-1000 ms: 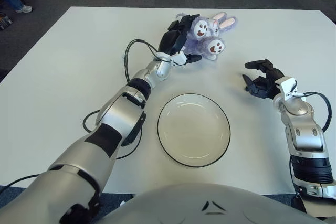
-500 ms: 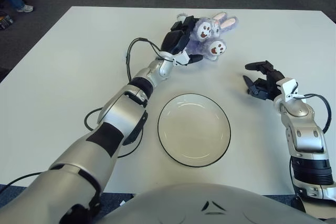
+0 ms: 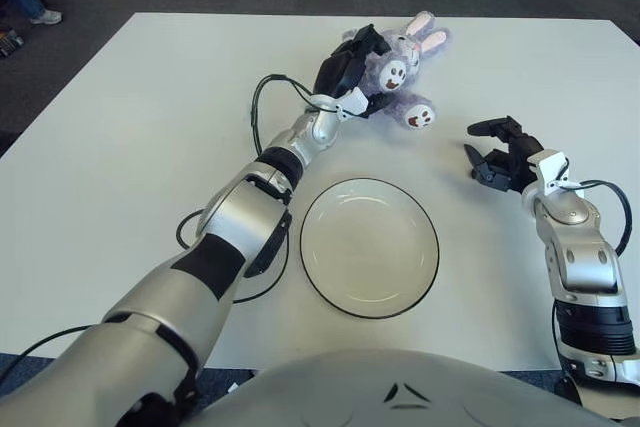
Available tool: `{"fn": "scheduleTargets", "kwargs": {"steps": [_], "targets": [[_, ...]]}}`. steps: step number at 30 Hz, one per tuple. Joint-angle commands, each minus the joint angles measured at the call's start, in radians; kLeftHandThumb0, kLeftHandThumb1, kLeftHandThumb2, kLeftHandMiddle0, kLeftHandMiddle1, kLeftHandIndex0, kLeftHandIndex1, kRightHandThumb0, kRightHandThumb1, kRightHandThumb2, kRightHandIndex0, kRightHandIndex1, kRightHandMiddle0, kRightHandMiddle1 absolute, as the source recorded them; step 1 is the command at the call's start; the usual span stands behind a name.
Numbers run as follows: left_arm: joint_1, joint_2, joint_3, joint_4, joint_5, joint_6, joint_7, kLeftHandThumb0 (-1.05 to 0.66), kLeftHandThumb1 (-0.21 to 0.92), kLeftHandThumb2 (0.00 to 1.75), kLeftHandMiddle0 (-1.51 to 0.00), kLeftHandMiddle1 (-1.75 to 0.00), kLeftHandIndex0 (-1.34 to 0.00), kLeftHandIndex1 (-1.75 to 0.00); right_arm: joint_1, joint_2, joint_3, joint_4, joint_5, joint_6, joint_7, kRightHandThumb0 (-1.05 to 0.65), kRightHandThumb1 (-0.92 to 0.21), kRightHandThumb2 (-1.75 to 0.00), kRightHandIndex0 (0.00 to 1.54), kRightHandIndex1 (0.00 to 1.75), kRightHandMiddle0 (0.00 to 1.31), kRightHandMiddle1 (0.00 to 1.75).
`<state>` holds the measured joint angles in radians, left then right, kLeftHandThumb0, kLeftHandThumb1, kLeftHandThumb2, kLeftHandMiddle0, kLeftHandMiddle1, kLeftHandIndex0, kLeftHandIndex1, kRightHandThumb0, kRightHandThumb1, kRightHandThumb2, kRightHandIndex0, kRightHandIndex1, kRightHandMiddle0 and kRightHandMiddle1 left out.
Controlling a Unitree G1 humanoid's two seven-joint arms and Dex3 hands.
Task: Put the doll into the plate.
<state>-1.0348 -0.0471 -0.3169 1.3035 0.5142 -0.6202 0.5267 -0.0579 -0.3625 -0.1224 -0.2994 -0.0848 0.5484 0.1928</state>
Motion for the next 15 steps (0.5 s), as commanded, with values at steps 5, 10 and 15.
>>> {"fn": "scheduleTargets", "kwargs": {"steps": [5, 10, 15], "targets": [[-0.015, -0.009, 0.014, 0.005, -0.01, 0.022, 0.017, -0.01, 0.3, 1.34, -0.52, -1.74, -0.49, -1.74, 0.016, -0.011, 0.001, 0.012, 0.01, -0.017, 0.022, -0.5, -0.61, -0.91, 0.46, 1.6, 0.0, 1.44], [-0.012, -0.013, 0.021, 0.004, -0.011, 0.024, 0.027, -0.01, 0.27, 1.37, -0.54, -1.75, -0.52, -1.74, 0.02, -0.017, 0.008, 0.018, 0.0, -0.023, 0.029, -0.5, -0.61, -0.92, 0.45, 1.43, 0.0, 1.44], [-0.012, -0.017, 0.024, 0.003, -0.01, 0.028, 0.042, -0.01, 0.24, 1.41, -0.56, -1.75, -0.55, -1.73, 0.024, -0.02, 0.011, 0.022, -0.002, -0.04, 0.032, -0.53, -0.64, -0.89, 0.48, 1.45, 0.0, 1.4]]}}
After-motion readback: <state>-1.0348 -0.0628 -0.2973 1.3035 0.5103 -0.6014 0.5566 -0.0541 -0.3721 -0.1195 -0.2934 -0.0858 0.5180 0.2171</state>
